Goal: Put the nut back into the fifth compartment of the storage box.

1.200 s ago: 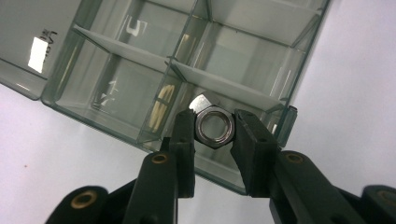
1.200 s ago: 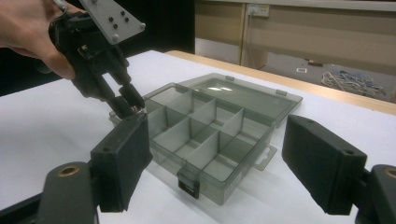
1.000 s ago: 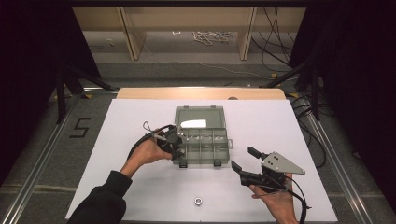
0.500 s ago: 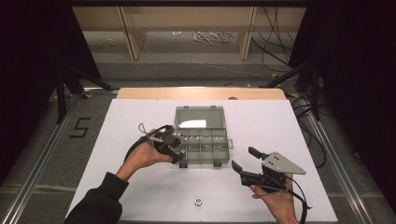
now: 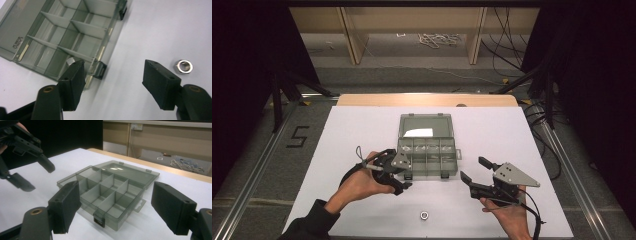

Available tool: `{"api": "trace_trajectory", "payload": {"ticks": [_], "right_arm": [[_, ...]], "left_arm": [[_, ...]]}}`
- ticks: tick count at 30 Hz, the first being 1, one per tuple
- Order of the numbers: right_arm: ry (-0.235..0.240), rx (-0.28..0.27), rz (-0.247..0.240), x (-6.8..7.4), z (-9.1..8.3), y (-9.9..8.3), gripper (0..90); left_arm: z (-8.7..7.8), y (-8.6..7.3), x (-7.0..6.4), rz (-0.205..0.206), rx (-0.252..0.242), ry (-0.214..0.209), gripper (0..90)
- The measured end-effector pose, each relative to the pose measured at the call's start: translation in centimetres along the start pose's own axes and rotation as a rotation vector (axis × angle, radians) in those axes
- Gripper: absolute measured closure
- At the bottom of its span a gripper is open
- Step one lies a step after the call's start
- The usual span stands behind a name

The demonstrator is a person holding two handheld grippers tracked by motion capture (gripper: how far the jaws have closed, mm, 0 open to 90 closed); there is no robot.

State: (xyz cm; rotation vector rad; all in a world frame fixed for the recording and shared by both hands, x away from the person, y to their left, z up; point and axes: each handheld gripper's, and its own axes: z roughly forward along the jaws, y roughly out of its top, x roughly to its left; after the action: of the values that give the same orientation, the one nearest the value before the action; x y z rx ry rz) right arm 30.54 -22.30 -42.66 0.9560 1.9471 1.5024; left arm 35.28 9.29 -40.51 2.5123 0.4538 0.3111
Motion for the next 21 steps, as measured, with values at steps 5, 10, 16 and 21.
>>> {"api": "trace_trajectory", "payload": {"ticks": [5,10,16,21], "right_arm": [[-0.009,0.008,-0.02,-0.1,0.0,0.0,23.8],[-0.016,0.004,-0.019,-0.2,0.0,0.0,23.8],[-0.008,-0.007,-0.018,-0.2,0.1,-0.1,23.6],[-0.014,0.012,-0.02,-0.2,0.0,0.0,23.6]], "left_arm": [[0.4,-0.1,-1.8,0.038,0.005,-0.031,32.2],[0.9,0.0,-3.1,0.061,0.008,-0.059,31.6],[1.3,0.3,-4.0,0.089,0.038,-0.083,30.2],[1.9,0.3,-4.6,0.136,0.053,-0.097,29.9]]}}
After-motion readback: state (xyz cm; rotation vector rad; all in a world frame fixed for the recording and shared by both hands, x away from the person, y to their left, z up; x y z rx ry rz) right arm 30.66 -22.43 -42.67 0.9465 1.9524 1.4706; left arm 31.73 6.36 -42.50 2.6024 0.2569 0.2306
